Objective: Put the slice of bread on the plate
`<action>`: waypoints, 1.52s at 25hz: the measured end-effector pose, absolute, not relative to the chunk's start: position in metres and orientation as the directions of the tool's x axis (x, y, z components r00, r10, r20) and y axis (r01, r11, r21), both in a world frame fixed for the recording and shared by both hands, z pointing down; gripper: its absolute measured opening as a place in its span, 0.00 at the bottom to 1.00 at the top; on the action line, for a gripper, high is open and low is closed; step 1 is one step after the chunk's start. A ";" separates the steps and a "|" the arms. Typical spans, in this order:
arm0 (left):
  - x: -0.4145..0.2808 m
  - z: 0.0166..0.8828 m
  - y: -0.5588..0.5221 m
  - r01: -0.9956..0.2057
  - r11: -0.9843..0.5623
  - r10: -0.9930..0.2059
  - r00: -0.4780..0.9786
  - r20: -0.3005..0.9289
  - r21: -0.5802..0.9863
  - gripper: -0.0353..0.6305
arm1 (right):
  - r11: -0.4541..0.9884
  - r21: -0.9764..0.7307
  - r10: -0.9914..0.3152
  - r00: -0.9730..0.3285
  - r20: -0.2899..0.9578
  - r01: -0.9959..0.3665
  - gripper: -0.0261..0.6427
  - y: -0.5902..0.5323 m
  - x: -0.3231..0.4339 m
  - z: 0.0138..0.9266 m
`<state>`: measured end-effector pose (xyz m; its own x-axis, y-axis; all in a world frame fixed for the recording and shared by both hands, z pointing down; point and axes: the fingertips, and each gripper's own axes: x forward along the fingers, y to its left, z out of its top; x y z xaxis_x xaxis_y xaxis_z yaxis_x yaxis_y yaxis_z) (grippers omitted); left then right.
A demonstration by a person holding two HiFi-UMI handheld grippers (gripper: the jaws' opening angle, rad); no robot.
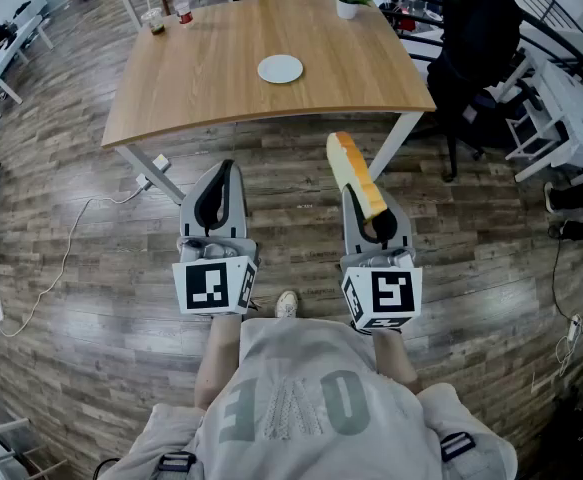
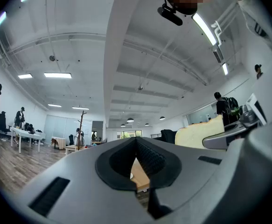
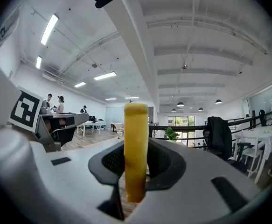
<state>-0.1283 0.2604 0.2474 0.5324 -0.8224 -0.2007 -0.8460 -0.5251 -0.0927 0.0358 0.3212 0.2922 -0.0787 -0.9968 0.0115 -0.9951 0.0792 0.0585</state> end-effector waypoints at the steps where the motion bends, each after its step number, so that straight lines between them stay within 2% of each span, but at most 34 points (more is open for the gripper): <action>1: -0.128 0.248 0.259 -0.846 -0.525 -0.822 0.533 -0.201 -0.096 0.06 | 0.080 0.055 -0.997 -0.079 0.014 -0.995 0.18 0.320 0.036 0.294; 12: -0.136 0.258 0.245 -0.843 -0.530 -0.823 0.538 -0.181 -0.094 0.06 | 0.080 0.046 -0.996 -0.078 0.043 -0.996 0.18 0.308 0.030 0.308; 26: -0.181 0.233 0.199 -0.855 -0.518 -0.822 0.505 -0.263 -0.022 0.06 | 0.070 0.058 -0.997 -0.068 0.041 -0.996 0.18 0.274 0.004 0.302; 38: -0.146 0.242 0.142 -0.851 -0.523 -0.817 0.518 -0.254 -0.052 0.06 | 0.080 0.050 -0.996 -0.082 -0.032 -0.996 0.18 0.205 0.042 0.298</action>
